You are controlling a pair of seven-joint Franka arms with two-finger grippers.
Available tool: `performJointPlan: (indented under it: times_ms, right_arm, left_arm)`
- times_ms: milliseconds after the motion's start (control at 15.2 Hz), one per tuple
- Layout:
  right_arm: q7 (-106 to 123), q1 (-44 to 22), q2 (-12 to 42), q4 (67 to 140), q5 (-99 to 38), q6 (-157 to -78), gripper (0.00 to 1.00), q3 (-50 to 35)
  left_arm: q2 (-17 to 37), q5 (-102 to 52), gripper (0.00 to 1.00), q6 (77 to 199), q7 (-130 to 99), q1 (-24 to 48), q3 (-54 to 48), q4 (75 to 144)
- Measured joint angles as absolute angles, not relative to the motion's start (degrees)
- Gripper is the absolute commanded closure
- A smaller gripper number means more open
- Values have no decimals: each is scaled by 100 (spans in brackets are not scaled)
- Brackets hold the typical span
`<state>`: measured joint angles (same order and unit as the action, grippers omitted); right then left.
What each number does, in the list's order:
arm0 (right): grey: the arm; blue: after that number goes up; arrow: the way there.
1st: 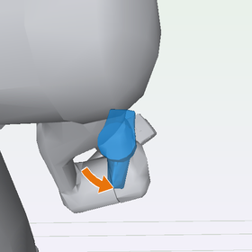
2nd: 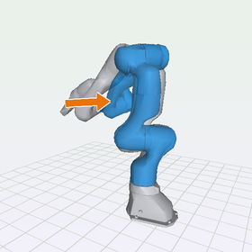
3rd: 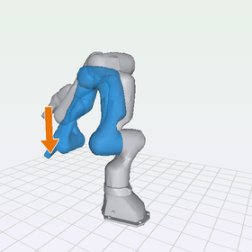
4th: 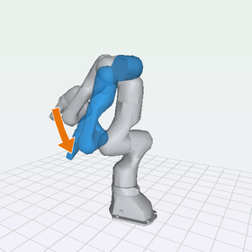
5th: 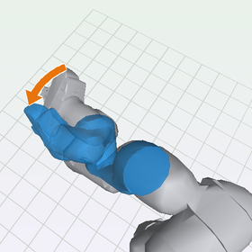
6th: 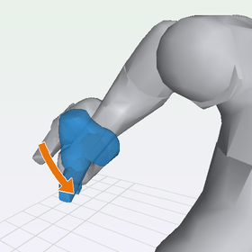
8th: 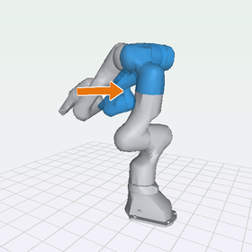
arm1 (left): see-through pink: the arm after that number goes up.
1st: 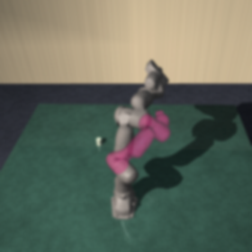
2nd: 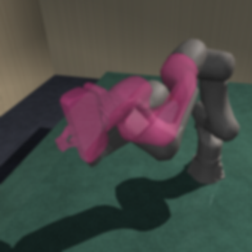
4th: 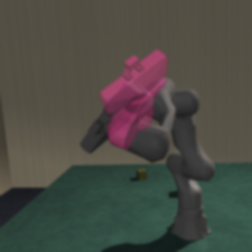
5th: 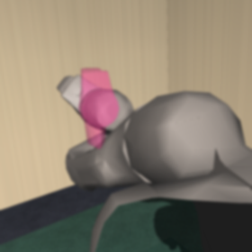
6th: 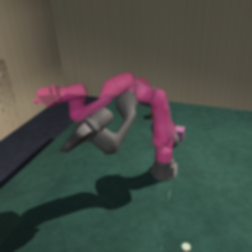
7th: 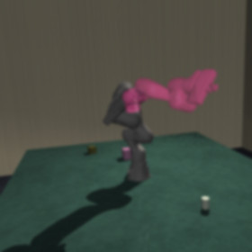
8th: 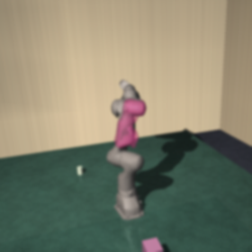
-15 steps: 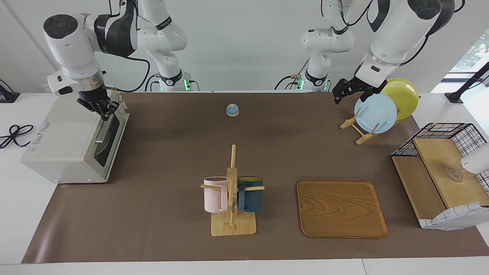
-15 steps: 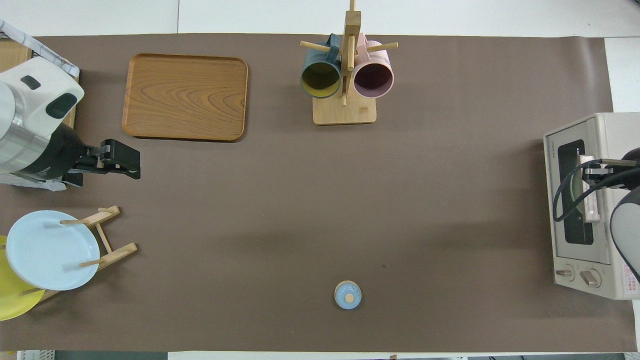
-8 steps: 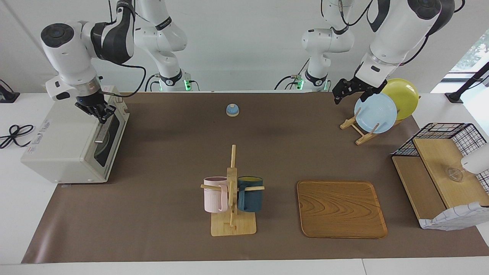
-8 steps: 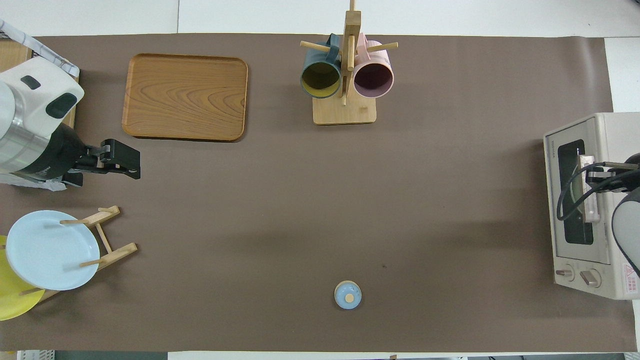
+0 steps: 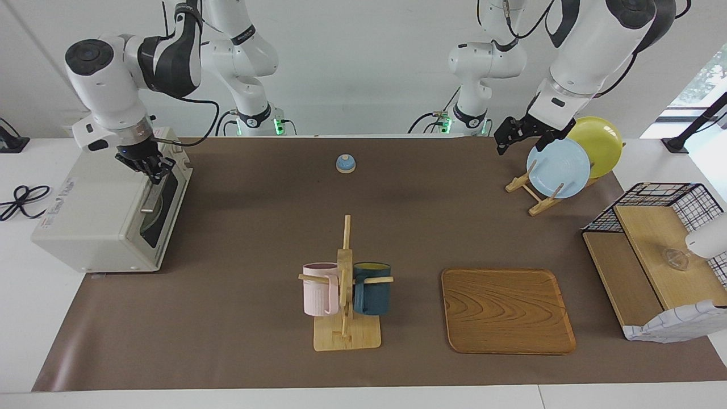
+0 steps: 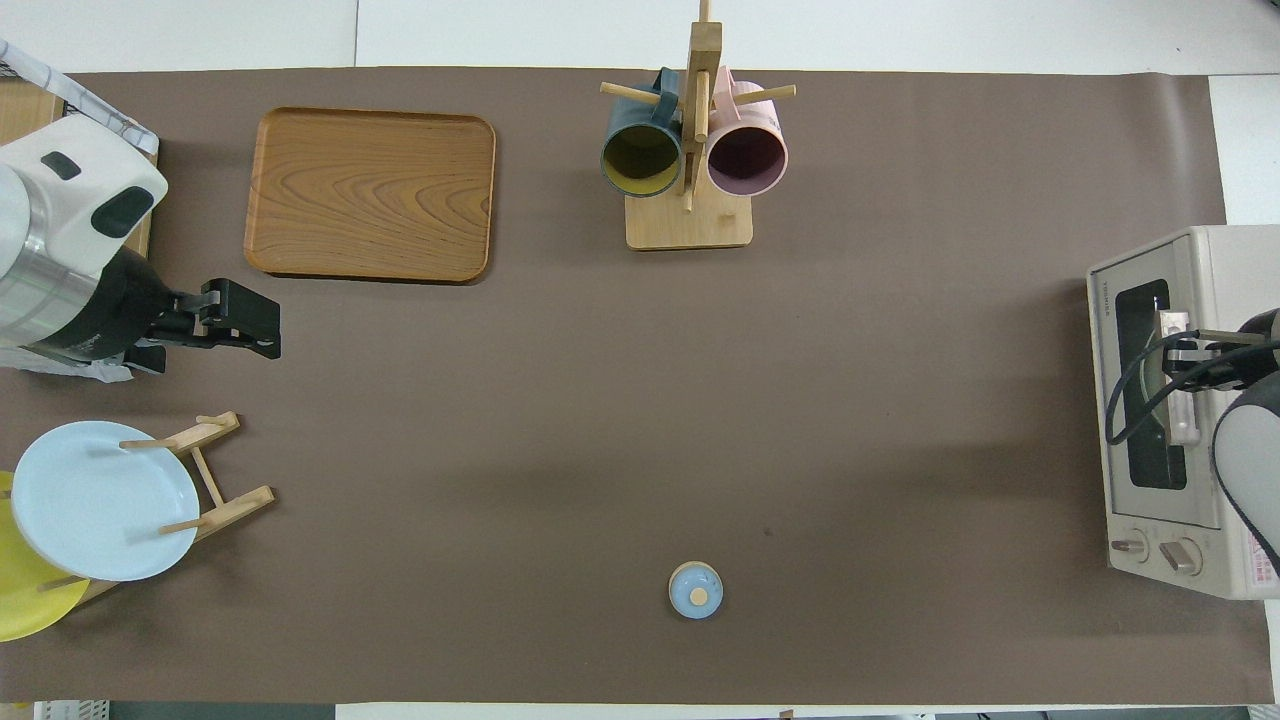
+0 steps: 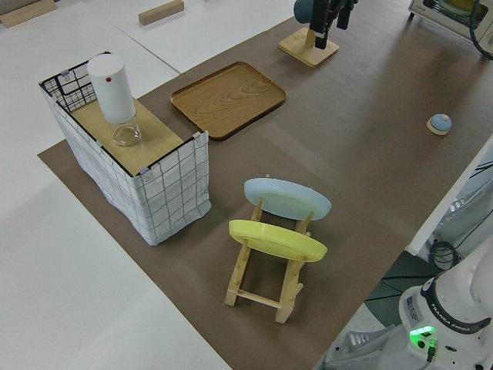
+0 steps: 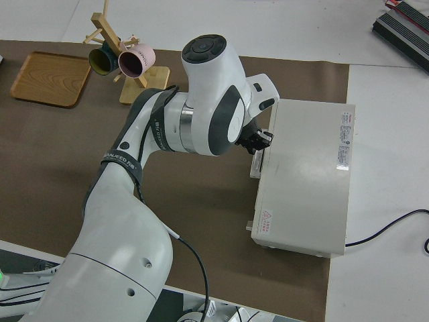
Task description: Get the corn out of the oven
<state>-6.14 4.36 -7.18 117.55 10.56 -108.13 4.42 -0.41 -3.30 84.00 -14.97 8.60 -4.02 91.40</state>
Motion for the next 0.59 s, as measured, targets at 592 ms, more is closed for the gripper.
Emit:
performJointPlan:
  times_ms: [592]
  right_arm:
    - [47, 483, -568, 11886, 1062, -10997, 100, 440]
  left_arm:
    - [-41, -330, 0, 8400, -1497, 860, -402, 9140]
